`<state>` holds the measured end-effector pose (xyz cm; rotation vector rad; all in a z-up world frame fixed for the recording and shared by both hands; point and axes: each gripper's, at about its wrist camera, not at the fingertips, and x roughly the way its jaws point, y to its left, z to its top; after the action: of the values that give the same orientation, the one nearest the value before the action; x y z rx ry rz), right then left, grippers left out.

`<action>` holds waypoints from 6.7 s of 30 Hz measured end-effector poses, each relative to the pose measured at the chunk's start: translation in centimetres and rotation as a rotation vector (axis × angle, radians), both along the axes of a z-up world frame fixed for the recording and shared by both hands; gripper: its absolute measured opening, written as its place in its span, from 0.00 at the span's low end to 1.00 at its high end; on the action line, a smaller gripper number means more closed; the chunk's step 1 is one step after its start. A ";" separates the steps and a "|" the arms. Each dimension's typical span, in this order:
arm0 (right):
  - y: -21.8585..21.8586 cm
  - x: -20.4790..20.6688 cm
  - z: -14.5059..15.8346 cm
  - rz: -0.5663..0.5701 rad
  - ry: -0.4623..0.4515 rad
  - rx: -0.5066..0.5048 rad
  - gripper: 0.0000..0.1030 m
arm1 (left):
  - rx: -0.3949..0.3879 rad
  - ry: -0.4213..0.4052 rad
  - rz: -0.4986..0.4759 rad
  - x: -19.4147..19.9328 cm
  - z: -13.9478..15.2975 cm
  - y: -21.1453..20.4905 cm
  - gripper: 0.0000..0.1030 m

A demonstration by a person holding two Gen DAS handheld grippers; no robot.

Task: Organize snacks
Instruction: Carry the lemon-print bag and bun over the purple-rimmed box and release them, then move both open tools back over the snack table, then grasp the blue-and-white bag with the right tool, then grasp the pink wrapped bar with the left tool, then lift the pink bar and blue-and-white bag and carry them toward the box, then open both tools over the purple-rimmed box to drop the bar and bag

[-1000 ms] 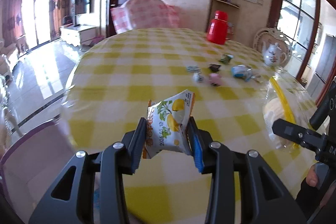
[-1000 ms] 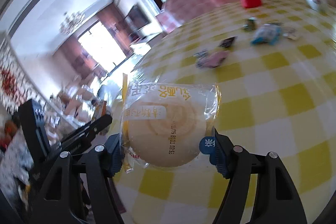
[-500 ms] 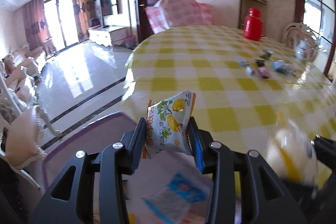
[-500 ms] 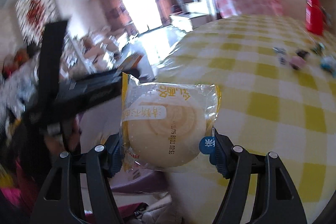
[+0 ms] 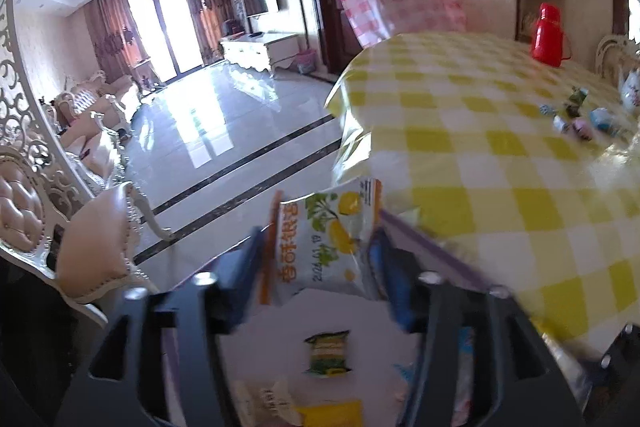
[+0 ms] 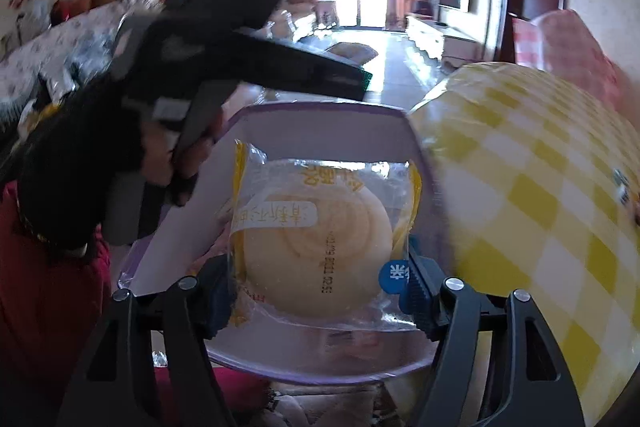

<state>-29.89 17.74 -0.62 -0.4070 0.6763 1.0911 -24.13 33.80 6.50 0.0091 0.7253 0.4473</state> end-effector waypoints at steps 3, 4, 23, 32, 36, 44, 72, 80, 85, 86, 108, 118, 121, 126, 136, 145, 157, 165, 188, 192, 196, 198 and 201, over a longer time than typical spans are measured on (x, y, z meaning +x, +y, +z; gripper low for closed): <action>-0.1 0.2 -0.2 0.015 0.023 0.006 0.72 | 0.026 -0.013 0.045 -0.2 0.3 0.1 0.90; -0.4 0.3 0.0 0.005 0.022 0.019 0.73 | 0.027 -0.020 0.047 -0.2 0.4 0.1 0.94; -27.2 14.9 1.9 -0.721 0.264 0.452 0.84 | -0.327 -0.114 -0.287 7.7 2.0 -13.2 0.98; -36.5 18.9 1.3 -0.942 0.262 0.478 0.84 | -0.282 0.068 -0.454 21.1 -1.6 -25.9 0.98; -39.0 22.4 1.8 -1.022 0.237 0.422 0.84 | -0.163 0.058 -0.539 25.5 -2.2 -30.1 0.98; -40.4 28.9 1.7 -1.038 0.257 0.356 0.84 | -0.100 0.118 -0.656 32.5 -3.8 -32.8 0.98; -32.1 46.7 -1.4 -1.151 0.127 -0.079 0.56 | -0.306 0.189 -0.716 34.9 -5.8 -31.7 0.98; -38.9 37.8 0.4 -1.141 0.139 0.110 0.55 | -0.294 0.195 -0.715 34.9 -5.8 -31.9 0.98; -40.9 32.8 2.0 -1.172 0.092 0.206 0.55 | -0.230 0.227 -0.708 35.1 -6.2 -32.7 0.98; -41.2 32.2 2.0 -1.180 0.096 0.221 0.55 | -0.210 0.235 -0.704 35.1 -6.3 -32.9 0.98; -40.5 30.6 3.3 -1.148 0.087 0.270 0.56 | 0.052 0.169 -0.766 32.0 -5.7 -37.2 0.21; -40.9 31.1 2.6 -1.176 0.097 0.263 0.55 | 0.071 0.130 -0.688 31.9 -5.2 -36.3 0.21; -41.2 31.2 2.3 -1.185 0.097 0.267 0.55 | 0.107 0.106 -0.659 31.5 -5.0 -36.4 0.21; -41.5 31.1 2.1 -1.179 0.101 0.295 0.55 | -0.033 0.056 -0.636 30.2 -4.0 -35.6 0.21; -41.0 28.3 2.0 -1.136 0.136 0.348 0.55 | -0.209 -0.025 -0.566 22.8 -1.4 -34.6 0.21; -39.2 21.9 2.1 -1.064 0.149 0.435 0.56 | -0.214 -0.067 -0.519 16.7 -0.1 -30.9 0.21; -33.6 17.0 1.8 -0.940 0.150 0.399 0.56 | -0.174 -0.110 -0.515 10.4 1.4 -26.6 0.21; -28.9 15.6 1.9 -0.842 0.143 0.342 0.56 | -0.166 -0.098 -0.460 8.2 0.6 -22.5 0.22; -13.9 9.9 3.1 -0.479 0.078 0.215 0.56 | -0.174 -0.072 -0.277 3.1 -0.9 -8.7 0.22; -13.2 9.6 3.2 -0.480 0.035 0.197 0.56 | -0.303 -0.100 -0.260 2.6 -0.7 -5.8 0.47; -14.4 10.1 3.3 -0.513 0.043 0.208 0.56 | -0.357 -0.072 -0.355 2.4 -0.7 -6.1 0.75; -15.1 10.5 3.3 -0.528 0.049 0.217 0.56 | -0.317 -0.019 -0.438 2.5 -1.2 -7.9 0.77; -15.8 11.0 3.4 -0.545 0.058 0.229 0.56 | -0.219 0.091 -0.503 3.2 -3.0 -10.7 0.68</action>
<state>-18.93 1.91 2.82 0.0140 0.6539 0.6505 -20.91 23.09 3.45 0.0057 0.8266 -0.1151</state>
